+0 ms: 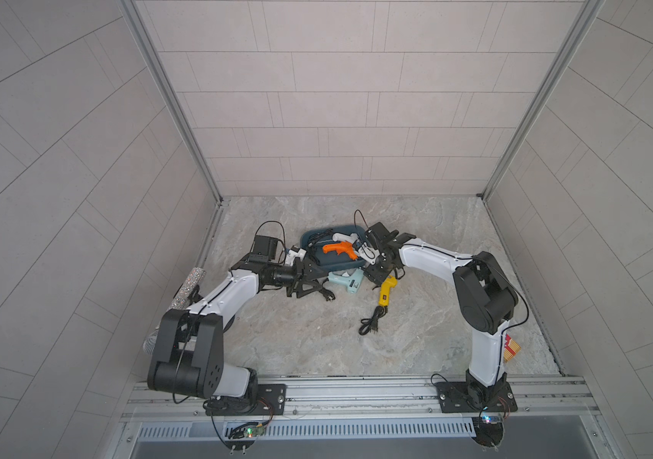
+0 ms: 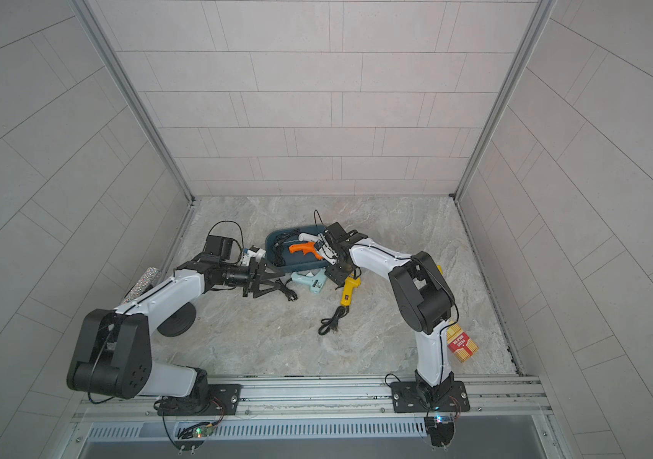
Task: Put the hot melt glue gun into the storage box
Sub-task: Pick up the hot melt adhesive gun from the center of the board.
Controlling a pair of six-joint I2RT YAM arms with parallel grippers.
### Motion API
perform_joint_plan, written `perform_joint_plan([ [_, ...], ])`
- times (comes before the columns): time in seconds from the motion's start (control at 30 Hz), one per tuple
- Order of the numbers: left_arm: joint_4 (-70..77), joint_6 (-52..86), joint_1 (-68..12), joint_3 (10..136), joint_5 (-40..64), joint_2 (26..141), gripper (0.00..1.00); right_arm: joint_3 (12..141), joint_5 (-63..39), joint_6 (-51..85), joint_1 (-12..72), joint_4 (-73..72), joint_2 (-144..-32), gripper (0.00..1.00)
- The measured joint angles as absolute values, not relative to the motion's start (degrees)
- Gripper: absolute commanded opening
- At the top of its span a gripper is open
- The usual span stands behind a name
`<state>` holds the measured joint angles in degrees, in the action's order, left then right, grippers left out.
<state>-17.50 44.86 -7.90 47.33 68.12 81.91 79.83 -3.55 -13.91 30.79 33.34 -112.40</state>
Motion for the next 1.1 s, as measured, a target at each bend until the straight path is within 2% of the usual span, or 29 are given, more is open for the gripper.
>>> perform_joint_plan([
  [0.07, -17.7, 44.5, -7.9, 47.4, 68.1, 81.9, 0.60, 79.2, -3.5, -13.3, 30.8, 33.3, -112.9, 0.73],
  [0.13, -17.9, 44.1, -7.9, 47.5, 68.1, 82.0, 0.60, 78.3, -3.5, -12.4, 30.8, 33.3, -113.1, 0.64],
  [0.27, -18.3, 43.8, -7.9, 47.7, 68.1, 82.0, 0.59, 78.1, -2.8, -11.2, 30.6, 33.3, -113.4, 0.24],
  [0.37, -18.9, 43.4, -7.8, 47.7, 68.1, 82.0, 0.59, 77.9, -2.0, -9.9, 30.3, 33.4, -113.1, 0.06],
  [0.43, -19.2, 43.4, -7.7, 47.7, 68.1, 82.0, 0.59, 77.1, -1.1, -9.8, 30.3, 33.5, -112.1, 0.00],
  [0.6, -20.4, 43.2, -7.5, 47.9, 68.1, 82.0, 0.59, 75.2, -0.1, -9.5, 29.6, 37.6, -102.8, 0.00],
  [0.73, -20.6, 42.3, -7.5, 49.3, 68.1, 82.0, 0.63, 75.6, -1.4, -8.1, 28.7, 38.5, -88.6, 0.00],
  [0.9, -15.6, 45.4, -7.5, 51.1, 68.7, 82.8, 0.74, 72.5, -4.5, -4.1, 28.4, 25.3, -77.7, 0.00],
  [1.0, 1.7, 57.5, -7.5, 49.2, 68.8, 83.9, 0.82, 69.9, -6.9, -1.2, 28.5, 14.0, -78.2, 0.00],
  [1.1, 28.5, 75.8, -7.6, 47.5, 67.0, 89.0, 0.83, 69.7, -10.3, 1.7, 28.5, 4.3, -83.1, 0.00],
])
